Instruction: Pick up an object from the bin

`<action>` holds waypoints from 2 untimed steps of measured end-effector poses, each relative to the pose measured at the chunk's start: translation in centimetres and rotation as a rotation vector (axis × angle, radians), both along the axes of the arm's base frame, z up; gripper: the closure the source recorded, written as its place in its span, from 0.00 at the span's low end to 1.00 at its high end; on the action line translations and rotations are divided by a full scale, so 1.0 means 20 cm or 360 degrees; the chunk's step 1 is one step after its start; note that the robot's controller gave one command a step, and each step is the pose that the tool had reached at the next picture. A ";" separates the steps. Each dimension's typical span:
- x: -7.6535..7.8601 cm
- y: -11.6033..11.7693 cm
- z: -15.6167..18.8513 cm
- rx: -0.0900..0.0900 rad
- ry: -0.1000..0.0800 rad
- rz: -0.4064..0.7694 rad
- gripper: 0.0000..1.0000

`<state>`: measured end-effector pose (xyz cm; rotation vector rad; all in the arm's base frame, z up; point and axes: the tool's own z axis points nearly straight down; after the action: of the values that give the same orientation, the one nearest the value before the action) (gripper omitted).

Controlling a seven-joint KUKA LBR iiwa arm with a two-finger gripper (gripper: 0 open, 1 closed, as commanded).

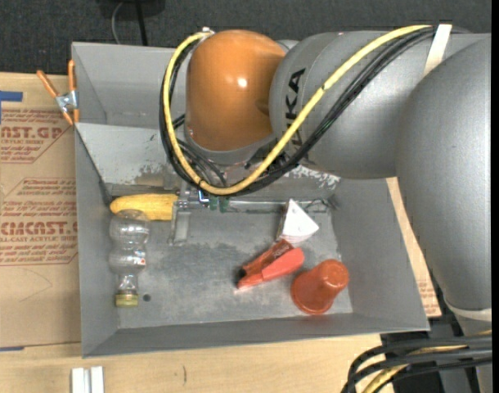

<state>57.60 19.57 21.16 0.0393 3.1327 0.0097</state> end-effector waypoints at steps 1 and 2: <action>0.05 -0.08 -0.19 -0.0007 0.0015 0.0021 0.00; 0.06 -0.24 -0.24 0.0000 0.0008 -0.0167 0.00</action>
Offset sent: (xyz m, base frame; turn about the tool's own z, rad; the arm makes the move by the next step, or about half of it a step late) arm 0.0115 -0.0840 -0.0553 0.3032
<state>58.74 14.81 16.30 0.2041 3.1313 0.0085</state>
